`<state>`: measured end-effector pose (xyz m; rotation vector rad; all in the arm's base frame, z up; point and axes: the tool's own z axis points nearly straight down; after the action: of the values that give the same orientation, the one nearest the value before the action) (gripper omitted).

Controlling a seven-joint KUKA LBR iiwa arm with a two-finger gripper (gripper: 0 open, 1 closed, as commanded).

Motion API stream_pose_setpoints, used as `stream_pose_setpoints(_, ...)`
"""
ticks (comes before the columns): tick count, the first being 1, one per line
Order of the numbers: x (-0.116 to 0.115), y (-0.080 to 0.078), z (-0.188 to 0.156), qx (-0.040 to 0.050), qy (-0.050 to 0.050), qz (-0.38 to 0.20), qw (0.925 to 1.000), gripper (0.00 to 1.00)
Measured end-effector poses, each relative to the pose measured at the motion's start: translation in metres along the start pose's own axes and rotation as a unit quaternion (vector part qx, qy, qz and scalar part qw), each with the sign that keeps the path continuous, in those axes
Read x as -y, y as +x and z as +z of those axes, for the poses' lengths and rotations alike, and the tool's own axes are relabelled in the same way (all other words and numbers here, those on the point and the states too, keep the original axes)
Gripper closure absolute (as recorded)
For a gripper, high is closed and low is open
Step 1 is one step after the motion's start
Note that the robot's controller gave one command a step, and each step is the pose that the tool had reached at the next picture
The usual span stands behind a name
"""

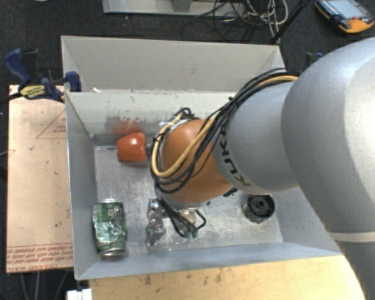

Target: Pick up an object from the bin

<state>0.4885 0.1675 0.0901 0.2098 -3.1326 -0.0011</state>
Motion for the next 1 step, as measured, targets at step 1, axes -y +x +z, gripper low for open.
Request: stream_pose_setpoints(1, 0.0001, -0.001, -0.0006, 0.0017, 0.0, 0.0, 1.0, 0.0)
